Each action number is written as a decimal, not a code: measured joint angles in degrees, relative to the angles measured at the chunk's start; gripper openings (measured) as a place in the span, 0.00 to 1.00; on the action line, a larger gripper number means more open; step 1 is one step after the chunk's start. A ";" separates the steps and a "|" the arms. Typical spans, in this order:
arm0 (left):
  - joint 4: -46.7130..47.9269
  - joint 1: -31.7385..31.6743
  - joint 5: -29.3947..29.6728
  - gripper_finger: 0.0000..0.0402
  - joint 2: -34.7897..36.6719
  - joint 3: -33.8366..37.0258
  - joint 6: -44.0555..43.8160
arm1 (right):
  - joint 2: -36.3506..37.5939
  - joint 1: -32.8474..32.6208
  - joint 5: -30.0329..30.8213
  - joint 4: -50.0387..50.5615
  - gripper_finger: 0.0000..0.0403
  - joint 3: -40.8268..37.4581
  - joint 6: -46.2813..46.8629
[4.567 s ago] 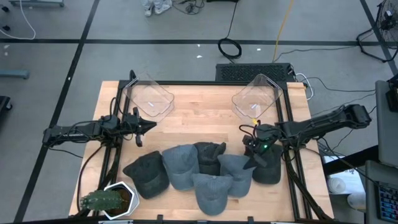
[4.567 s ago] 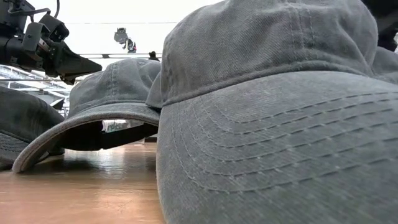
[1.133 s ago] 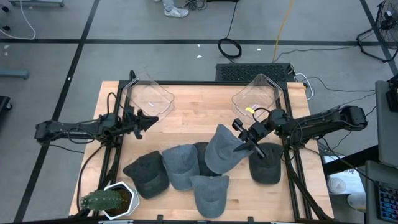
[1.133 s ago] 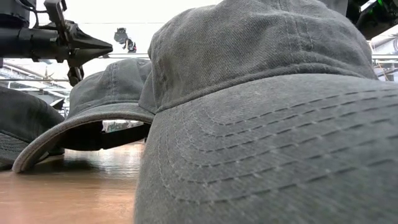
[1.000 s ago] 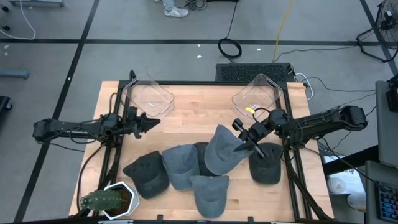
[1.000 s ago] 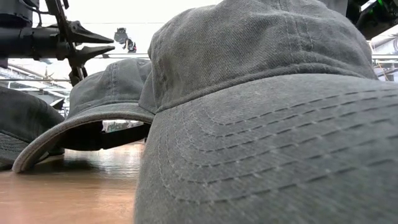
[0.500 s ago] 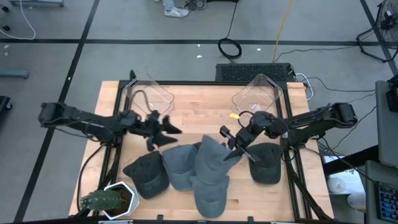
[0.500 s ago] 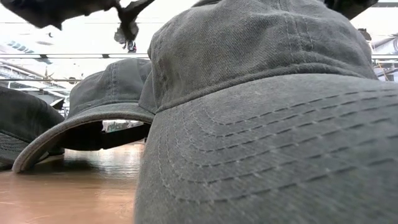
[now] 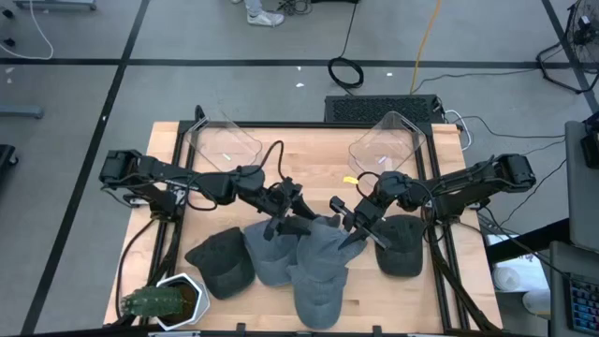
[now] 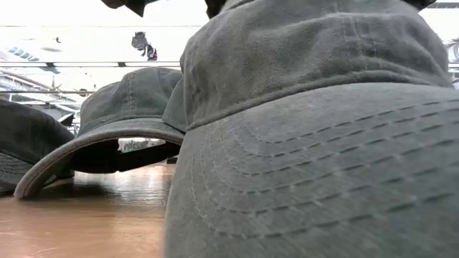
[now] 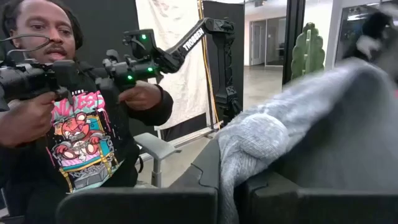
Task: Pick & Place hat
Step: Put the right blue cap into the left transparent bin
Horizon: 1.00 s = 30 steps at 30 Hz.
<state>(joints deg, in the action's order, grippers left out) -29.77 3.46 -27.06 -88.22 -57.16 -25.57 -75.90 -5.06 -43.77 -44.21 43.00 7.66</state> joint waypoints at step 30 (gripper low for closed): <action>7.73 -4.22 -2.82 0.67 0.17 -2.10 2.68 | 0.04 -1.56 -6.05 -6.52 0.00 1.36 3.70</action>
<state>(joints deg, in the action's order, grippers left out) -22.03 -0.75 -29.88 -88.05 -59.27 -22.89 -75.85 -6.62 -49.82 -50.73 44.36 11.36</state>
